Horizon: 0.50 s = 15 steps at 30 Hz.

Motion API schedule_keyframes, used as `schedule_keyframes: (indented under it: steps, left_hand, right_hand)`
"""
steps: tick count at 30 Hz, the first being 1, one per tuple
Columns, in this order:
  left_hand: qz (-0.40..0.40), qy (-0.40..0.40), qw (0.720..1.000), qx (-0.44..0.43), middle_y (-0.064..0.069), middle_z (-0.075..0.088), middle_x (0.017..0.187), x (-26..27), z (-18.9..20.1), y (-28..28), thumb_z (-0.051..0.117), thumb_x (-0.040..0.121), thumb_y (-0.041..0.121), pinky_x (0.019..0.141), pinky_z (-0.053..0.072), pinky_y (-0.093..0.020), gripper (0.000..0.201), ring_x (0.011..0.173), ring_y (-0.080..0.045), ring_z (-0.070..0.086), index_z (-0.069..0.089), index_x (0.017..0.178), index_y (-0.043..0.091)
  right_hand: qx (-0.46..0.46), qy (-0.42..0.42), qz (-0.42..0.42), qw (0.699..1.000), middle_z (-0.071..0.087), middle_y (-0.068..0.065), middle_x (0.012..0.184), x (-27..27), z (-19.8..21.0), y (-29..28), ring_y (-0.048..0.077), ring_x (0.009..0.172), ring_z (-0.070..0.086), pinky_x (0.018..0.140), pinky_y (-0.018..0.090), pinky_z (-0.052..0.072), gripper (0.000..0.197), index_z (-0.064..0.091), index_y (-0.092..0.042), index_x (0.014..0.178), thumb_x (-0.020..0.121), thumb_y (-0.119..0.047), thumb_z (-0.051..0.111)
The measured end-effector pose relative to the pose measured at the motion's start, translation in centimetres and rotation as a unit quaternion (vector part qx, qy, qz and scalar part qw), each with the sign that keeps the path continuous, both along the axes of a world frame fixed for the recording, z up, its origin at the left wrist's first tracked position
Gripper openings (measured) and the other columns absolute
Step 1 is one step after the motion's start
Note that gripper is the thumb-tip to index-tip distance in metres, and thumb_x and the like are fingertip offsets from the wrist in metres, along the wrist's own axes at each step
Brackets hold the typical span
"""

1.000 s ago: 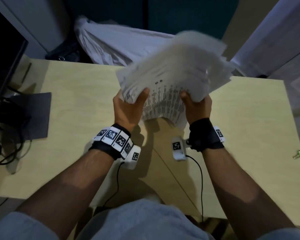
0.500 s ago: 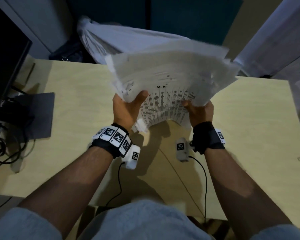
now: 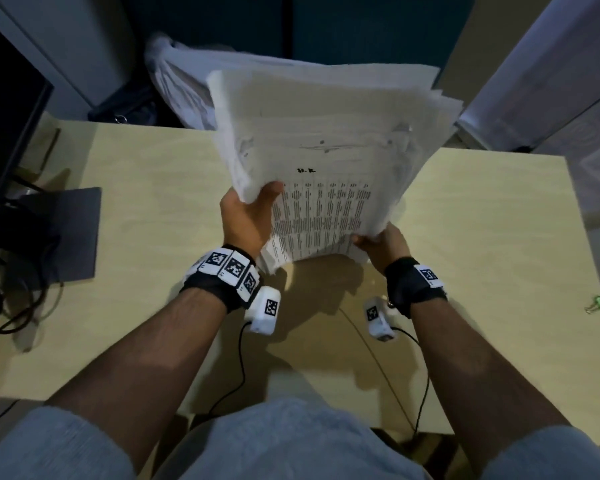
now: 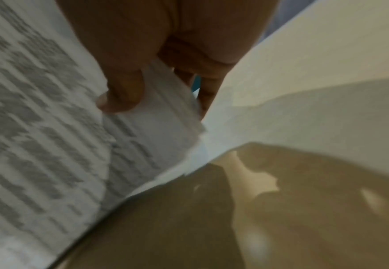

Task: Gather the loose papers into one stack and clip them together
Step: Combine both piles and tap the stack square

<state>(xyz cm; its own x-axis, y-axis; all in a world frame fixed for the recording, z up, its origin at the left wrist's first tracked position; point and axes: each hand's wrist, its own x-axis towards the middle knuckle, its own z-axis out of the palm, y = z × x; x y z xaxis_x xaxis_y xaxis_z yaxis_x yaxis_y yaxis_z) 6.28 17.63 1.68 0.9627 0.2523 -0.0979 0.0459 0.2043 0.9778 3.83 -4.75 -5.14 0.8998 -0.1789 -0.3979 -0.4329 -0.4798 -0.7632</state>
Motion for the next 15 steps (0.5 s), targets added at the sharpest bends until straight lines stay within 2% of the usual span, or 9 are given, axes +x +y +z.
schedule_keyframes:
  steps: [2, 4, 6, 7, 8, 10, 13, 15]
  left_hand:
    - [0.029, 0.025, 0.998, 0.05, 0.007, 0.066, 0.082, 0.2, -0.2, 0.6, 0.069, 0.085, 0.007, 0.07, 0.051, -0.016, 0.011, 0.07, 0.008, 0.064, 0.061, 0.091, 0.011]
    - [0.045, 0.039, 0.994, 0.089, 0.01, 0.065, 0.084, 0.3, -1.0, 1.2, 0.071, 0.085, 0.021, 0.068, 0.05, -0.013, 0.014, 0.07, 0.01, 0.062, 0.062, 0.093, 0.014]
    - [0.054, 0.054, 0.993, 0.093, 0.009, 0.068, 0.091, 0.4, -1.7, 1.5, 0.072, 0.083, 0.028, 0.071, 0.051, -0.013, 0.023, 0.079, 0.007, 0.063, 0.064, 0.101, 0.015]
    - [0.055, 0.064, 0.993, 0.088, 0.008, 0.069, 0.094, 0.3, -1.9, 1.4, 0.072, 0.083, 0.029, 0.07, 0.05, -0.011, 0.025, 0.082, 0.004, 0.063, 0.065, 0.103, 0.016]
    - [0.054, 0.076, 0.992, 0.088, 0.007, 0.068, 0.094, 0.1, -2.1, 1.3, 0.072, 0.083, 0.03, 0.068, 0.05, -0.009, 0.025, 0.083, 0.002, 0.063, 0.064, 0.103, 0.018]
    - [0.041, 0.096, 0.99, 0.097, 0.008, 0.067, 0.091, -0.4, -2.6, 0.6, 0.072, 0.082, 0.034, 0.063, 0.048, -0.007, 0.026, 0.081, 0.0, 0.062, 0.063, 0.102, 0.02]
    - [0.022, 0.123, 0.986, 0.107, 0.008, 0.068, 0.088, -1.1, -2.8, -0.3, 0.073, 0.078, 0.043, 0.064, 0.049, -0.014, 0.035, 0.079, -0.005, 0.062, 0.063, 0.1, 0.017]
    - [0.008, 0.145, 0.985, 0.095, 0.0, 0.071, 0.096, -1.2, -2.9, -0.7, 0.075, 0.073, 0.048, 0.076, 0.051, -0.024, 0.05, 0.088, -0.015, 0.065, 0.065, 0.105, 0.01]
  right_hand:
    - [0.002, 0.012, 0.013, 1.0, 0.065, 0.01, 0.11, -0.8, 0.0, -1.2, 0.018, 0.092, 0.055, 0.072, 0.02, 0.04, 0.04, 0.059, -0.009, 0.121, 0.085, -0.023, 0.068]
    - [0.033, -0.003, 0.009, 0.999, 0.064, 0.006, 0.101, -2.0, 0.5, -2.2, 0.019, 0.091, 0.058, 0.06, 0.012, 0.042, 0.035, 0.06, -0.007, 0.119, 0.088, -0.022, 0.066]
    - [0.074, -0.017, -0.01, 0.997, 0.063, 0.006, 0.104, -2.9, 0.5, -2.7, 0.025, 0.099, 0.062, 0.072, 0.015, 0.047, 0.037, 0.056, -0.006, 0.121, 0.088, -0.022, 0.065]
    - [0.087, -0.014, -0.014, 0.996, 0.063, 0.007, 0.109, -3.4, 0.6, -2.8, 0.024, 0.102, 0.062, 0.078, 0.019, 0.049, 0.041, 0.053, -0.005, 0.124, 0.088, -0.021, 0.066]
    - [0.097, -0.013, -0.014, 0.995, 0.062, 0.007, 0.111, -3.9, 0.5, -2.8, 0.019, 0.098, 0.062, 0.079, 0.015, 0.049, 0.045, 0.051, -0.004, 0.125, 0.087, -0.019, 0.067]
    - [0.107, -0.021, -0.008, 0.994, 0.059, 0.007, 0.103, -4.8, 0.5, -2.8, 0.012, 0.085, 0.059, 0.066, 0.003, 0.046, 0.036, 0.05, -0.002, 0.12, 0.087, -0.008, 0.065]
    - [0.145, -0.024, -0.05, 0.988, 0.055, 0.011, 0.102, -6.2, 0.3, -3.8, 0.014, 0.081, 0.056, 0.06, 0.004, 0.047, 0.028, 0.051, -0.003, 0.115, 0.089, 0.002, 0.059]
    - [0.143, -0.024, -0.073, 0.987, 0.055, 0.011, 0.106, -7.0, 0.2, -4.5, 0.014, 0.083, 0.056, 0.059, 0.005, 0.048, 0.033, 0.052, -0.004, 0.121, 0.089, -0.002, 0.06]
